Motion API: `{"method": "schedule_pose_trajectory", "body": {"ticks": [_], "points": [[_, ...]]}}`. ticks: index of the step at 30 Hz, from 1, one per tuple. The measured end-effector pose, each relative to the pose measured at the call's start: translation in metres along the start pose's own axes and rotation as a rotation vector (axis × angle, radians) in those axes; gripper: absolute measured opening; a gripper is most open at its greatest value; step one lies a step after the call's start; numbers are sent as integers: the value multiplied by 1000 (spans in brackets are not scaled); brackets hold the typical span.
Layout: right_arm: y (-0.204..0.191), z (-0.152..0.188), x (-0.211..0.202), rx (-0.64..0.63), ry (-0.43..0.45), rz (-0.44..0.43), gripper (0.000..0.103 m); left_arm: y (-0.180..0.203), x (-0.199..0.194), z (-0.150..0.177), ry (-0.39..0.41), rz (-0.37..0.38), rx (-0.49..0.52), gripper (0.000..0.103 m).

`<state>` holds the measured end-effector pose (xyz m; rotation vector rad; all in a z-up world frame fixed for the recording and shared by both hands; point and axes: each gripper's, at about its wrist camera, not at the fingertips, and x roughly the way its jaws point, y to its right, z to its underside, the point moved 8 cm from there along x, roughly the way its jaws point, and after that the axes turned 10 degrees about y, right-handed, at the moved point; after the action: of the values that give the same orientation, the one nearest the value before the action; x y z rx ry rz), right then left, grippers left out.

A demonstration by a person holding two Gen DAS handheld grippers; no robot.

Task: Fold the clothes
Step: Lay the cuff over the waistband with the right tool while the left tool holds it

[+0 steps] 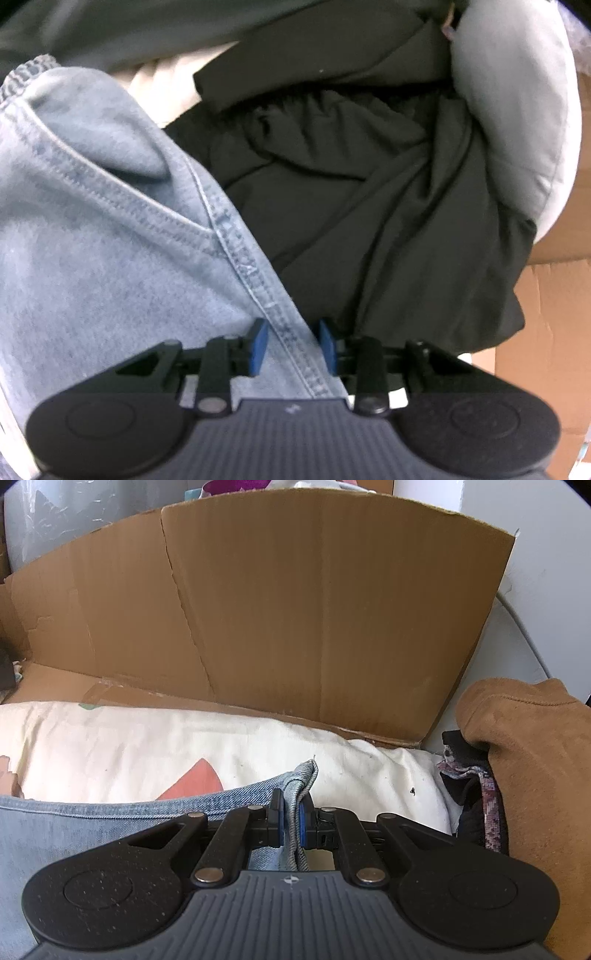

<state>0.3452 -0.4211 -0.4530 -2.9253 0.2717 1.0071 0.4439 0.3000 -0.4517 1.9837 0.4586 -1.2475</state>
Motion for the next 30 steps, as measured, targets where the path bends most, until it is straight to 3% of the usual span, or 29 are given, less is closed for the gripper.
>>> {"method": "schedule_pose_trajectory", "body": {"ticks": [2, 7, 16, 25, 28, 30], "points": [[0, 1, 2, 7, -5, 0, 6, -3, -2, 1, -1, -4, 5, 18], [1, 2, 0, 27, -4, -1, 6, -12, -13, 8, 21, 33, -4, 4], [1, -4, -4, 29, 18, -4, 4, -11, -40, 12, 133, 114, 0, 3], [-3, -24, -4, 6, 58, 6, 4, -14, -50, 2, 188, 181, -17, 2], [-8, -34, 0, -7, 64, 4, 4, -15, -48, -3, 194, 189, -32, 2], [-12, -40, 6, -21, 61, 7, 4, 5, -29, -15, 197, 188, -39, 2]]}}
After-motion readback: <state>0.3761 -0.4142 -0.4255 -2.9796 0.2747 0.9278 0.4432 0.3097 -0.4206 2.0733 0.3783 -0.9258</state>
